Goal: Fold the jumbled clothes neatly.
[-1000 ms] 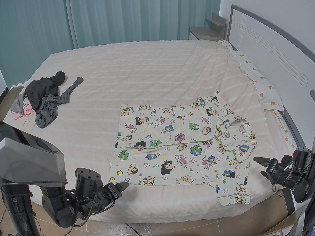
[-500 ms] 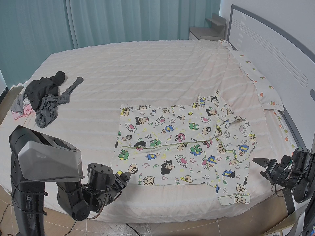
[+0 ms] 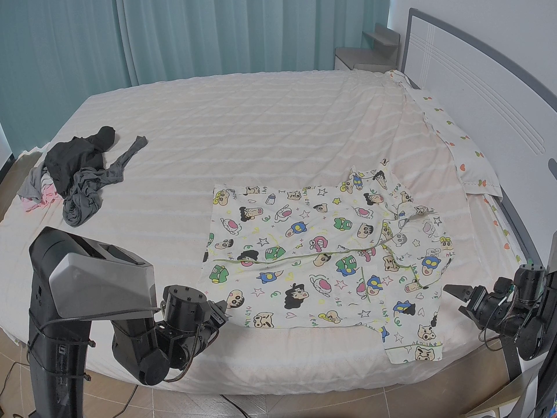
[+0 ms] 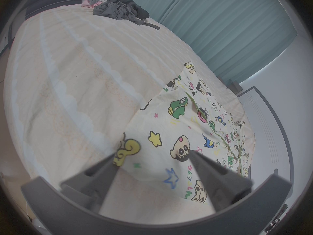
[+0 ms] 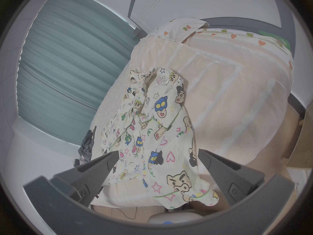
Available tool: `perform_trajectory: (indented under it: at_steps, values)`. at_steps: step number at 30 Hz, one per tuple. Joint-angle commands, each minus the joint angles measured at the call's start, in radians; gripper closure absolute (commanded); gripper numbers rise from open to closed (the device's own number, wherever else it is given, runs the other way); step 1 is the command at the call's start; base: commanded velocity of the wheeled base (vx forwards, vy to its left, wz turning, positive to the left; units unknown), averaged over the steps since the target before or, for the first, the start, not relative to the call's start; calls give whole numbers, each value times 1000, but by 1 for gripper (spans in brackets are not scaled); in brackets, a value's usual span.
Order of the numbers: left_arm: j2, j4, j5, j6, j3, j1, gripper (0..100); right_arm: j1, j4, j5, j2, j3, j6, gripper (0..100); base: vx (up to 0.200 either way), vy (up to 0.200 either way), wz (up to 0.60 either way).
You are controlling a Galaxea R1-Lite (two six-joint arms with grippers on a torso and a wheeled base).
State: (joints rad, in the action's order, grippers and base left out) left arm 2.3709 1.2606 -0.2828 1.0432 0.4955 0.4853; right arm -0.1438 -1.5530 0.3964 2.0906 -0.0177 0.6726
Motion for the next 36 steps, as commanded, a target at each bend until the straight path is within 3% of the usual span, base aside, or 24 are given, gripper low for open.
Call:
perform_trajectory:
  at_steps: [1, 7, 15, 16, 23, 29, 36]
  values:
    - [10, 0, 1, -2, 3, 1, 100, 0, -6, -2, 54, 18, -36, 0, 0, 0, 0]
    - [11, 0, 1, -3, 3, 1, 100, 0, 48, -1, 58, 18, -91, 0, 0, 0, 0]
    - [-13, 5, -1, -5, -23, -1, 100, -10, 143, 35, 88, 18, -232, 0, 0, 0, 0]
    - [-35, 6, -1, -3, -46, 1, 100, -10, 179, 38, 106, 18, -307, 0, 0, 0, 0]
    - [-56, 11, -4, -5, -66, -2, 100, -7, 169, 45, 212, 18, -419, 0, 0, 0, 0]
    - [-67, 11, -3, -5, -78, -2, 100, 3, 105, 96, 315, 18, -501, 0, 0, 0, 0]
    - [-62, 11, -3, -5, -77, -1, 100, 46, 11, 110, 374, 18, -499, 0, 0, 0, 0]
